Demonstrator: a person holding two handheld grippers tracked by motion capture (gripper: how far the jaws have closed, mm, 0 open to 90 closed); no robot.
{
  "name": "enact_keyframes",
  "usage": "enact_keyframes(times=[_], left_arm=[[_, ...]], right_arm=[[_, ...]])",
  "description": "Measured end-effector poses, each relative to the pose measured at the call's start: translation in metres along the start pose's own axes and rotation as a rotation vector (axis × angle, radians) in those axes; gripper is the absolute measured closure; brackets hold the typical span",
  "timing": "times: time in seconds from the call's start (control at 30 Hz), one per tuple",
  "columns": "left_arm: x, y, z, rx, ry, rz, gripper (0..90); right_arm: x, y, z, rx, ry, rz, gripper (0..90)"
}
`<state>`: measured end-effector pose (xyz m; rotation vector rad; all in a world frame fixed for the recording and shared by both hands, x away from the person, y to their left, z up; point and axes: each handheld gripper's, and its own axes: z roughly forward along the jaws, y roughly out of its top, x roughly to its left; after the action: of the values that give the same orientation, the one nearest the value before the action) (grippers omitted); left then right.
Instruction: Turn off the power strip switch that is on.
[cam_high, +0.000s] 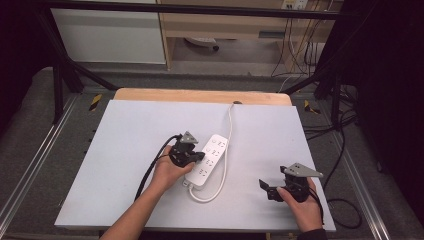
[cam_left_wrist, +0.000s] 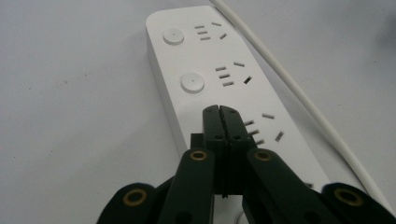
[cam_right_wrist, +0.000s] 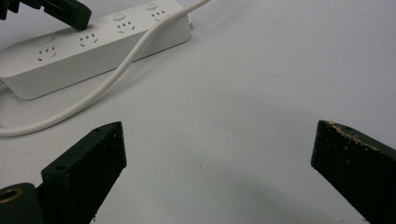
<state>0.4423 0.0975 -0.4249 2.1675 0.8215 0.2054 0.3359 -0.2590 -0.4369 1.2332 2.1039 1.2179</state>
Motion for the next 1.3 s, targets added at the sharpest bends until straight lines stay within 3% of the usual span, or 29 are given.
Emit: enact_keyframes(times=[0.13,0.27,0.47,1.3], left_arm=[[-0.0002,0.0000,0.0003,-0.002,0.001,-0.001,90.0],[-0.0031,0.0022,0.0004,0.017,0.021,0.026,90.0],[-0.0012,0.0024,0.0003,0.019,0.010,0.012,90.0],[-0.0036,0.0028,0.0009,0.030,0.027,0.021,90.0]], right_arm=[[0.0001,0.0001,0.0000,0.002,0.001,-0.002,4.1],[-0.0001,0.0000,0.0000,0.003,0.000,-0.001,4.1],[-0.0001,0.0000,0.0000,0.003,0.001,-0.001,4.1],[-0.0001,-0.0002,0.0004,0.004,0.002,-0.002,4.1]])
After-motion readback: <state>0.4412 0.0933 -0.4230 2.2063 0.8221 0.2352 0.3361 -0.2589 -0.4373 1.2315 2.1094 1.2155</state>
